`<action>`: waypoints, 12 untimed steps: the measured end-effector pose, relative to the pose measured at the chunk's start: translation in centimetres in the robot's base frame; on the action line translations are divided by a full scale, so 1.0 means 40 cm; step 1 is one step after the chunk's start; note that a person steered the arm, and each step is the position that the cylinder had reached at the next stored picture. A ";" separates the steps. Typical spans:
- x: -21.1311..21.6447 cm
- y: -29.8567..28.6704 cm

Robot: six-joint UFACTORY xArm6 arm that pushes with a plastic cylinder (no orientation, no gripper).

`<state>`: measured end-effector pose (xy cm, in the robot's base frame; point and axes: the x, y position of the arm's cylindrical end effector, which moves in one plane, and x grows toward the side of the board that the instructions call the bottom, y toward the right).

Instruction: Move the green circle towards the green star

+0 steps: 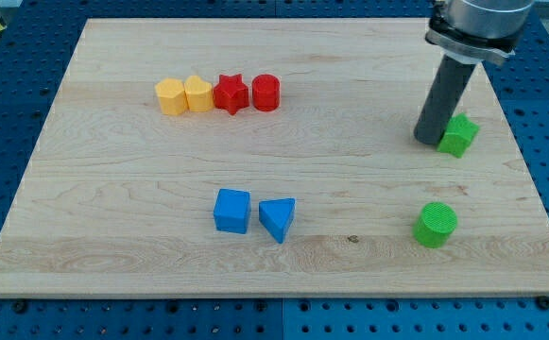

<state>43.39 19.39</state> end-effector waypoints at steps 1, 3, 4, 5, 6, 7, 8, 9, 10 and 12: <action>0.002 0.032; 0.085 -0.004; 0.142 0.037; 0.196 0.100; 0.243 0.104; 0.314 0.096; 0.355 0.037; 0.382 -0.046; 0.362 -0.093; 0.357 -0.169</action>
<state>57.65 12.61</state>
